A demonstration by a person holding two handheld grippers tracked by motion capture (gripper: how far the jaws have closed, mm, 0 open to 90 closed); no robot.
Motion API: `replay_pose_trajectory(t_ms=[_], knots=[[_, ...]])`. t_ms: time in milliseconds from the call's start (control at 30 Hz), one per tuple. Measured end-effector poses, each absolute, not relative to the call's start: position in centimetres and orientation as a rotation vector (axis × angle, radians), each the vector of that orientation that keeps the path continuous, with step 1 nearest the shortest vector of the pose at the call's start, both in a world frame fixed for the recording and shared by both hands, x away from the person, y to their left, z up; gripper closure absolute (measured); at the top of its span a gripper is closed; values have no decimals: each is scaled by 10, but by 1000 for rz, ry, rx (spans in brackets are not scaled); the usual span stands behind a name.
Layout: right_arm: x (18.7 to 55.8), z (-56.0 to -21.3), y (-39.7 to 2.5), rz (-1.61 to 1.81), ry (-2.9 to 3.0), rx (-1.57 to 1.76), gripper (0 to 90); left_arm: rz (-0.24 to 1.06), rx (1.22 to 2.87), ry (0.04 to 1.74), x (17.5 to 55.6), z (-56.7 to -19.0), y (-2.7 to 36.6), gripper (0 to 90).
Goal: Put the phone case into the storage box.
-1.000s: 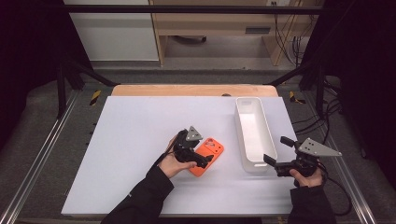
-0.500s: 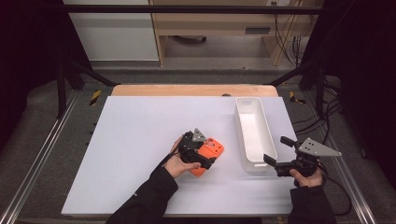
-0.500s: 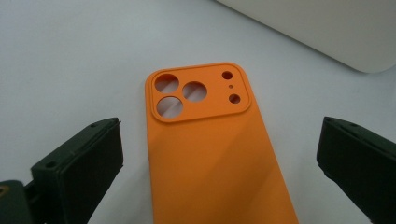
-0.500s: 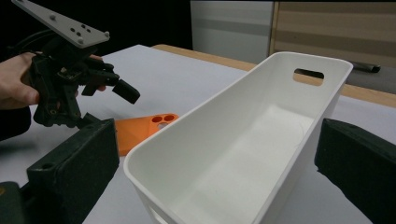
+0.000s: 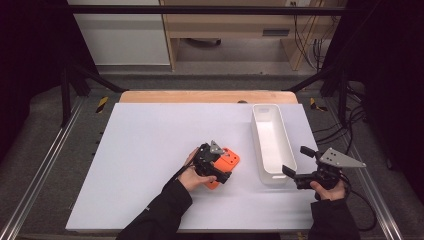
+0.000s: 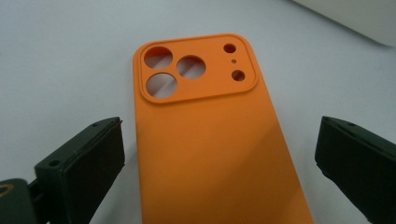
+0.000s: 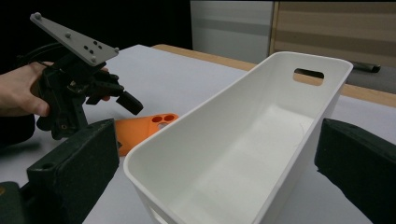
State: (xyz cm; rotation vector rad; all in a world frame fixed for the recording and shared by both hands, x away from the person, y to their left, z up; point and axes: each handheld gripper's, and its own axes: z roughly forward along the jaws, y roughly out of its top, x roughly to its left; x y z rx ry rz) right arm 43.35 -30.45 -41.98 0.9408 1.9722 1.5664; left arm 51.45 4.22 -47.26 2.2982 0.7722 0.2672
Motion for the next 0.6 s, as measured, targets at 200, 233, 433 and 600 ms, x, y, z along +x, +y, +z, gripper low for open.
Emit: replay_pose_trajectory(t_ms=[200, 233, 433, 600], knots=[[433, -420, -304, 1564, 1971, 949, 4, 274, 2318, 788, 516, -476, 42, 19], [433, -420, -304, 1565, 1972, 946, 4, 273, 2318, 793, 516, -476, 42, 27], [434, -420, -304, 1567, 1973, 941, 4, 270, 2337, 791, 516, -478, 41, 50], [433, -419, -304, 1565, 1972, 949, 4, 274, 2349, 790, 516, -478, 41, 77]])
